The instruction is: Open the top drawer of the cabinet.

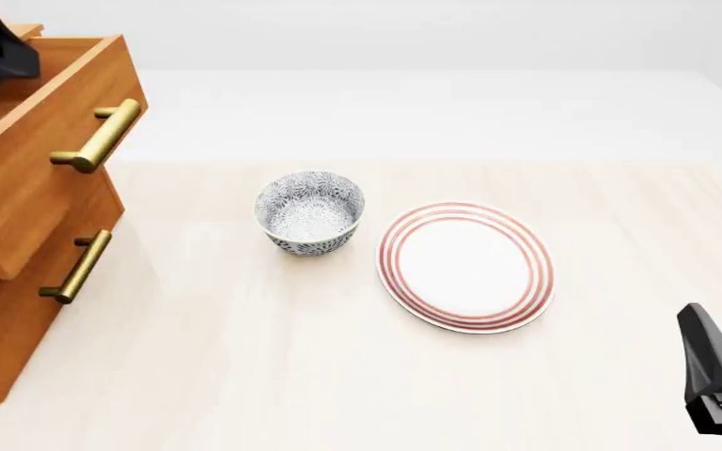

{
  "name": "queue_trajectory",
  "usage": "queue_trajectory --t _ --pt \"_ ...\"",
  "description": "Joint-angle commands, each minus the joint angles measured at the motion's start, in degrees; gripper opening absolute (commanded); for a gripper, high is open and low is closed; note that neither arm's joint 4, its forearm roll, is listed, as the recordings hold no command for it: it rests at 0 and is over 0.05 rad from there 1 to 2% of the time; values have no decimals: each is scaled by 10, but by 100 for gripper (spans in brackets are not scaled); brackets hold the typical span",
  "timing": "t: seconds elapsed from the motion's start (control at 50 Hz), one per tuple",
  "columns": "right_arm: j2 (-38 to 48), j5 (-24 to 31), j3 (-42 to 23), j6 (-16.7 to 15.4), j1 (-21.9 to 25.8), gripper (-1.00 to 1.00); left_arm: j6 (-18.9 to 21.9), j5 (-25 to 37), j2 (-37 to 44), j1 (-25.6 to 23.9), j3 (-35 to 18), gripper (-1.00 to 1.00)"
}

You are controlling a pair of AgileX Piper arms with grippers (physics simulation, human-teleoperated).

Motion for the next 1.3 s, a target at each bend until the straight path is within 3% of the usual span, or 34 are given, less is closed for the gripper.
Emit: queue_trajectory --t 0.02,0.46,1.02,1.04,1.3 --pt "0 0 0 0 0 100 -6 29 2 -1 -25 100" --pt "0 0 0 0 0 100 -31 -7 -7 3 31 100" --pt "-1 1 0 0 0 100 -29 -16 -6 3 41 100" --pt "-1 1 0 0 0 100 -28 -39 -4 11 71 100" --pt "0 0 0 0 0 100 -31 -57 4 14 87 100"
